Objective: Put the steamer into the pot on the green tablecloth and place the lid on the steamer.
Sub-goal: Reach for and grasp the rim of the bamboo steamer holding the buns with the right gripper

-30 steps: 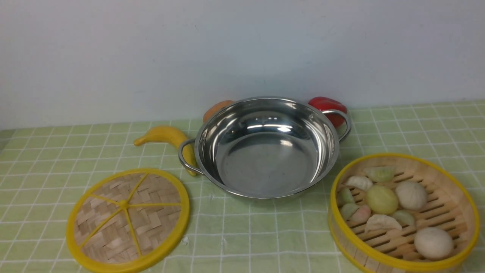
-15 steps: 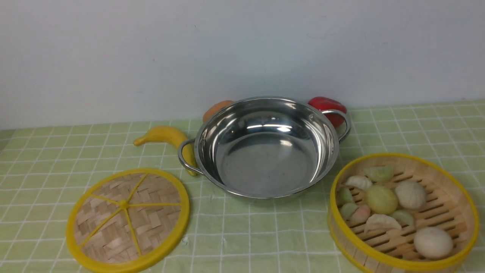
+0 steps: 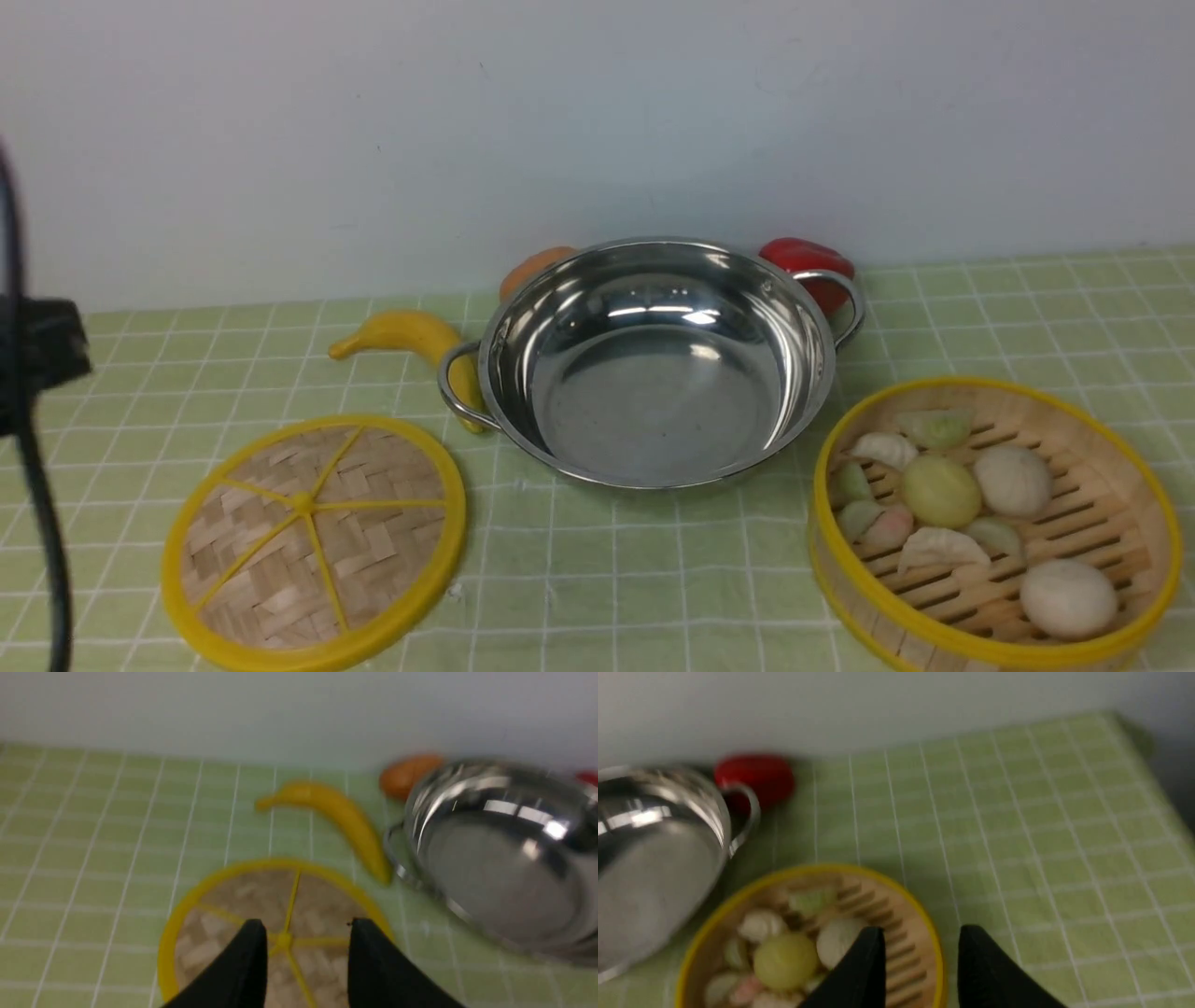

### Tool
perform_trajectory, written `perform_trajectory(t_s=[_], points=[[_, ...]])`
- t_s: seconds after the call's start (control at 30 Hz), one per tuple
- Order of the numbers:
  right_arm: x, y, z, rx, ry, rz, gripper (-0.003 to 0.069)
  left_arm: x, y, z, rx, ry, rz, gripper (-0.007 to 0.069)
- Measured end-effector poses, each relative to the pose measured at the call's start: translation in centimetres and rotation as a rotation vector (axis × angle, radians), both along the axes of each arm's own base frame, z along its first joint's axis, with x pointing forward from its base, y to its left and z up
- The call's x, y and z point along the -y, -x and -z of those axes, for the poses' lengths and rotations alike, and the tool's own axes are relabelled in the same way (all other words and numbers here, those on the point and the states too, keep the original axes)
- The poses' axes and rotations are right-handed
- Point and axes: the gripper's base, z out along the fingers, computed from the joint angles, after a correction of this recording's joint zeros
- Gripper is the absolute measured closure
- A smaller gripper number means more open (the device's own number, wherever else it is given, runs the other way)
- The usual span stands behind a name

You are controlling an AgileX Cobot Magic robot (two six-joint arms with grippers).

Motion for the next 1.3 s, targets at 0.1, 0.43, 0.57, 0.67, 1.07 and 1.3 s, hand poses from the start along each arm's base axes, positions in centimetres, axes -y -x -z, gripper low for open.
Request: perform_trajectory(t_s=[0.1, 0.43, 0.57, 0.67, 1.07, 1.3], points=[[-0.4, -2.3, 2.8, -0.157, 0.005, -0.044, 0.0419, -0.2, -1.5, 1.8, -0.152, -0.031, 0.014, 0.0382], [-0.7, -9.0, 12.7, -0.468, 0.035, -0.087, 0.0419, -0.9, -6.3, 9.2, -0.574, -0.073, 0.040, 0.0382], [-0.6, -10.0, 14.6, -0.506, 0.057, -0.086, 0.0419, -0.9, -6.9, 10.4, -0.624, -0.069, 0.043, 0.0382], [-0.3, -10.6, 15.9, -0.532, 0.087, -0.064, 0.0419, -1.0, -7.1, 10.9, -0.642, -0.068, 0.043, 0.0382], [-0.1, -12.0, 18.8, -0.558, 0.115, -0.054, 0.0419, -1.0, -7.3, 10.8, -0.624, -0.069, 0.042, 0.0382], [0.5, -12.4, 20.3, -0.593, 0.173, -0.024, 0.0588, -1.0, -7.3, 10.8, -0.623, -0.069, 0.042, 0.0382]])
